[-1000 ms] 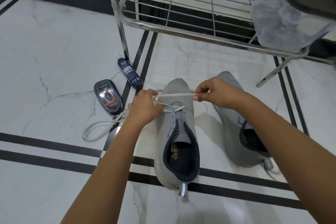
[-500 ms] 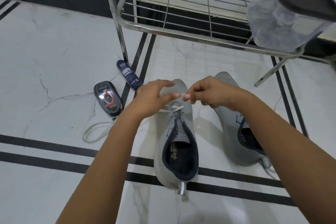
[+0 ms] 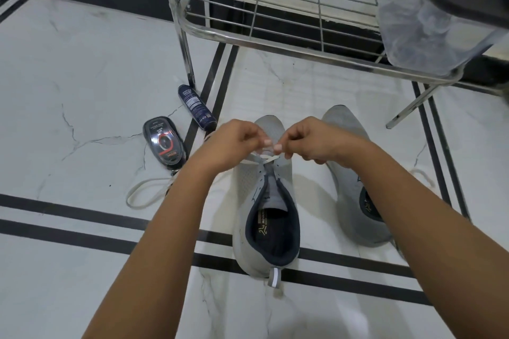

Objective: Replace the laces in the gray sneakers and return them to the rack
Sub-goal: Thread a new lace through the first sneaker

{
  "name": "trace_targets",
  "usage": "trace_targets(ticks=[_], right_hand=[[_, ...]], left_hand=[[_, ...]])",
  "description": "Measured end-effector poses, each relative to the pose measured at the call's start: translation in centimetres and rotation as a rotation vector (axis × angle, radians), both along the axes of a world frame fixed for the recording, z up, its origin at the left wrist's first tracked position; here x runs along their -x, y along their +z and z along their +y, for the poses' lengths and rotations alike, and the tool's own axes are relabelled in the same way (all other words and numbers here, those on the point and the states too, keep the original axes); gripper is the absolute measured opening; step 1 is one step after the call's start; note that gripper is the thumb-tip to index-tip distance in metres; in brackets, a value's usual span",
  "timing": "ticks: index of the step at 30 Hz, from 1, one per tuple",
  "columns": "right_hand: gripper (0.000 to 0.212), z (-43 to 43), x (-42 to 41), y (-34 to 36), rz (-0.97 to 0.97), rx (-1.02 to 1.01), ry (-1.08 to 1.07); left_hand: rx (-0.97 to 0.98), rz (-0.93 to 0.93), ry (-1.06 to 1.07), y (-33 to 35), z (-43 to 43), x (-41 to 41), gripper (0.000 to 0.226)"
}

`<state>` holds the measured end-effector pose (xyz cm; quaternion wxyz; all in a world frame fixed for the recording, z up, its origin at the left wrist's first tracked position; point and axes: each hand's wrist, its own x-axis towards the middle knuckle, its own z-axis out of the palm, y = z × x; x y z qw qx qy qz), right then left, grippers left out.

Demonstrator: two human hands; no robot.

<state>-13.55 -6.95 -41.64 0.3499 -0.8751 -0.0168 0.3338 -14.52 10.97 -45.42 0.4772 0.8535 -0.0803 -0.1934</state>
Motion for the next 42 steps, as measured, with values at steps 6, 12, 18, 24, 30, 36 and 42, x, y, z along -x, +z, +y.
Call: trace_targets(ticks=[6, 12, 18, 24, 30, 36, 42], right_hand=[[0.014, -0.7, 0.4, -0.5, 0.011, 0.008, -0.041], [0.023, -0.4, 0.9, -1.6, 0.024, -0.058, -0.178], [0.025, 1.5, 3.0, -4.4, -0.028, 0.197, -0.212], [0.025, 2.2, 2.9, -5.3, -0.106, 0.209, -0.361], [0.028, 1.4, 3.0, -5.8, -0.042, 0.044, -0.551], [0.024, 1.1, 2.9, -6.3, -0.038, 0.010, -0.582], [0.011, 0.7, 3.0, -6.5, -0.011, -0.099, -0.637]], left_hand=[[-0.017, 0.018, 0.019, -0.7, 1.2, 0.2, 0.009], [0.283, 0.126, 0.079, -1.9, -0.5, 0.9, 0.007], [0.031, 0.050, 0.223, -4.2, -1.7, 1.5, 0.006], [-0.027, 0.086, 0.256, -4.7, -3.1, 1.6, 0.008], [-0.066, 0.120, 0.248, -4.5, -3.7, 1.4, 0.010], [-0.155, 0.110, 0.187, -4.2, -4.2, 1.1, 0.013], [-0.155, 0.077, 0.171, -5.3, -4.8, 0.9, 0.012]])
